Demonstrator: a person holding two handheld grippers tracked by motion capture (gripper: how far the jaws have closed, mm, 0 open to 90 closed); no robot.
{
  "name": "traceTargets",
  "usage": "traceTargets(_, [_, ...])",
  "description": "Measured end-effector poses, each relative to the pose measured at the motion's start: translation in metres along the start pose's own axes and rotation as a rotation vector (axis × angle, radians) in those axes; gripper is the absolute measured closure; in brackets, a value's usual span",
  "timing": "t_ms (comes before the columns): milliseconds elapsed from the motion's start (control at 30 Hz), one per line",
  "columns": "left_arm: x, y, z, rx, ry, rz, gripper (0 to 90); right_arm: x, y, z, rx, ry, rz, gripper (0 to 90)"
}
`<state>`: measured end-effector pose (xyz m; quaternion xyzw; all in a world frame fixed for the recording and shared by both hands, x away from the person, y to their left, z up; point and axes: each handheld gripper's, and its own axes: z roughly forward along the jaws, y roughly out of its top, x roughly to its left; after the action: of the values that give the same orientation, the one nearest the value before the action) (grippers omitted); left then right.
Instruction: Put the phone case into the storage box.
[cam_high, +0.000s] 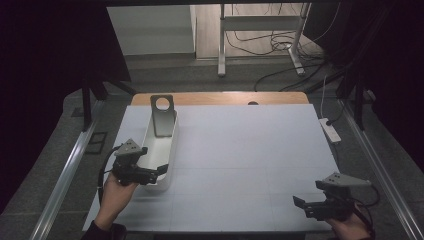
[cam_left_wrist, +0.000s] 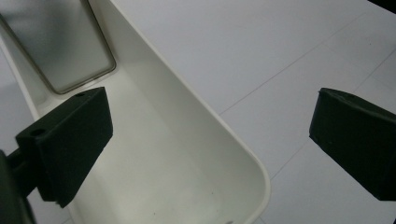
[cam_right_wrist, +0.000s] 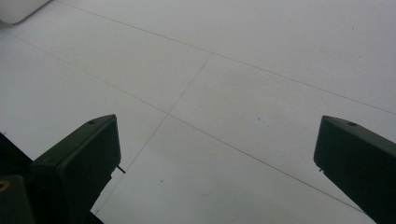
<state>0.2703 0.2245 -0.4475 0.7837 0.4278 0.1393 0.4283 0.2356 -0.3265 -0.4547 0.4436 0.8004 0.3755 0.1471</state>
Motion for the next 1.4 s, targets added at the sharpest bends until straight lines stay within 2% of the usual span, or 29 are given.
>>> traceTargets(1400, [0.000,-0.037,-0.034,-0.034,0.021,-0.060,0.3,0.000,0.000,0.000,0.003,-0.002,0.001,0.9])
